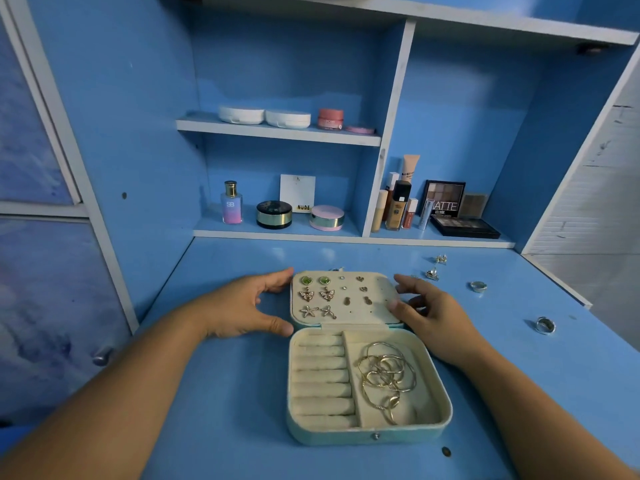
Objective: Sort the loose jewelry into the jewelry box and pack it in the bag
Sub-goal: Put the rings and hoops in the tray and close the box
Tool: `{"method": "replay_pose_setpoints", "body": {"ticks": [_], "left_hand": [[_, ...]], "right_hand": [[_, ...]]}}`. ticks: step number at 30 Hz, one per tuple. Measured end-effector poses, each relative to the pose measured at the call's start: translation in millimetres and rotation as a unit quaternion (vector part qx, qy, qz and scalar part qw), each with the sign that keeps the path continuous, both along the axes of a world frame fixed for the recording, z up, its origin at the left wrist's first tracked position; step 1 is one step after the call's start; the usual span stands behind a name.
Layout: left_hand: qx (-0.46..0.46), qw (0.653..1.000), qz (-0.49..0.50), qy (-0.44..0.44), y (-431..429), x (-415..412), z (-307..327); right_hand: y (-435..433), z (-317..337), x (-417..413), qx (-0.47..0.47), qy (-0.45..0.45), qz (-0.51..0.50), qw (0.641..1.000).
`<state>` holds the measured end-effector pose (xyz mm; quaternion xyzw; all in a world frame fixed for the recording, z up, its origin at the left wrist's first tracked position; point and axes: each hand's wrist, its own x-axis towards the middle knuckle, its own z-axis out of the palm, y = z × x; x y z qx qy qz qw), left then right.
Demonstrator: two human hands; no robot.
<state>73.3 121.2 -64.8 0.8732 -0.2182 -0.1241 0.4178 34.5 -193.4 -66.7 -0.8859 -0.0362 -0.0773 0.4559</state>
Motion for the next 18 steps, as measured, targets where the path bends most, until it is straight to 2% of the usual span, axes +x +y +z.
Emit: {"method": "replay_pose_setpoints", "body": {"ticks": [6, 11, 14, 18], "left_hand": [[0.021, 0.998, 0.034, -0.038, -9, -8, -5], [0.080, 0.989, 0.048, -0.111, -25, -7, -4], [0.111, 0.988, 0.066, -0.078, -36, 6, 5], [0.154, 0.983, 0.098, -0.026, -40, 23, 20]], "right_hand": [[-17, -6, 1, -0.087, 0.034, 0.100, 0.991], [-27, 3, 8, -0.101, 0.129, 0.149, 0.975], [-29, 22, 19, -0.107, 0.160, 0.178, 0.965], [-29, 40, 37, -0.194, 0.180, 0.179, 0.948]]}}
